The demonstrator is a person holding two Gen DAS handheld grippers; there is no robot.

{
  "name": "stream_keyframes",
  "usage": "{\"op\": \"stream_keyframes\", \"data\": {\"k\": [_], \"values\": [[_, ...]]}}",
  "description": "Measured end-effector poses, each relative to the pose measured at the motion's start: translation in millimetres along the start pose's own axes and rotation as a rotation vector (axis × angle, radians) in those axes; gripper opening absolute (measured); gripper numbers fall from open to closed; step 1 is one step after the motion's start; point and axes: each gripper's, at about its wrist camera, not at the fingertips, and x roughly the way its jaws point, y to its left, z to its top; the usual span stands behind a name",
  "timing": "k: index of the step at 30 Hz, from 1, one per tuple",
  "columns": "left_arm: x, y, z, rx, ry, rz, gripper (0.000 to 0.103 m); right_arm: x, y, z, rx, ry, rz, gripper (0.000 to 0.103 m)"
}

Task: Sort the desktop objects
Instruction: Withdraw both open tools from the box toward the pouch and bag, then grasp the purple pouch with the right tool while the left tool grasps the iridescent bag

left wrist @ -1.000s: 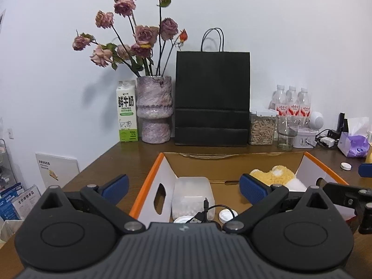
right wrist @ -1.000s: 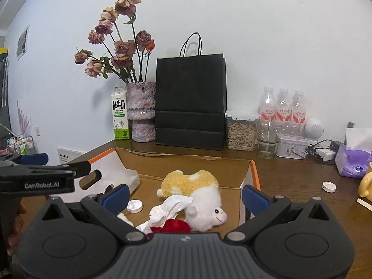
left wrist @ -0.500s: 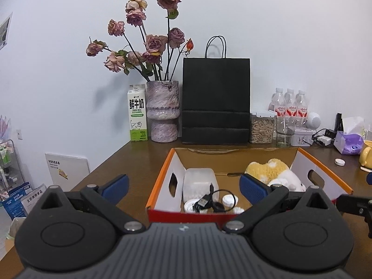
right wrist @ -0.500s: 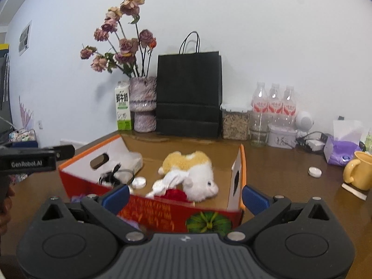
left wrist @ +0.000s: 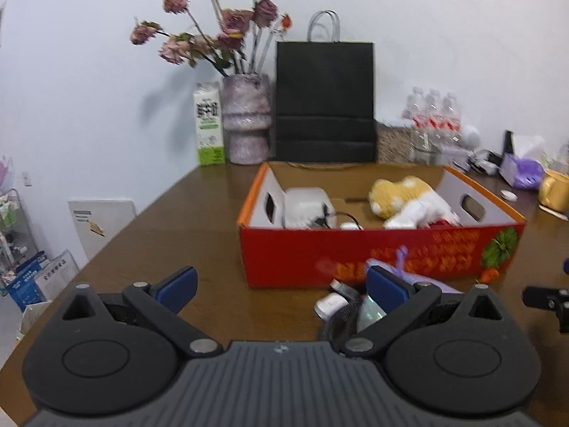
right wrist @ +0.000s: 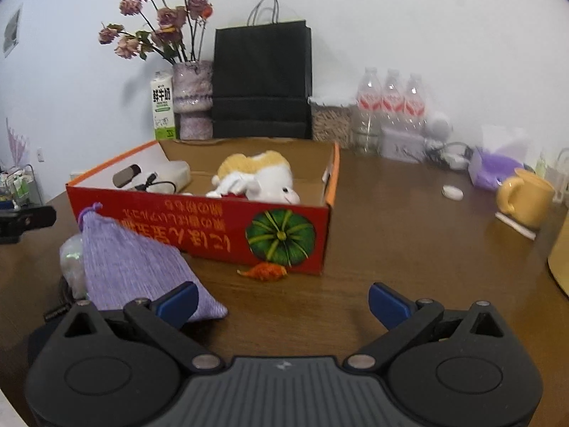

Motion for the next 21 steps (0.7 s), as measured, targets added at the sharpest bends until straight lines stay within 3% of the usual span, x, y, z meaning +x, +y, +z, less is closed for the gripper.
{"op": "stream_keyframes", "data": {"k": [8, 14, 17, 20, 21], "values": [[-1.6, -25.7, -10.4, 0.084, 0.043, -0.125, 0.103, 2.3, 2.1, -5.8, 0.007, 0.02, 0.015, 0.102], [9.8, -46.0, -12.7, 0.151, 0.063, -0.17, 0.103, 2.4, -0.5, -3.0, 0.015, 0.018, 0.017, 0.101], [14.9, -51.6, -13.3, 0.171, 0.067, -0.189, 0.102, -2.7, -1.6, -0.2, 0.028, 0.005, 0.057, 0.101], [18.6, -52.7, -13.4, 0.176, 0.081, -0.218, 0.085, -8.1, 2.9, 4.1, 0.016, -0.011, 0.108, 0.101], [19.6, -52.9, -13.3, 0.178, 0.085, -0.229, 0.07, -8.6, 6.2, 5.4, 0.003, -0.014, 0.122, 0.101]]}}
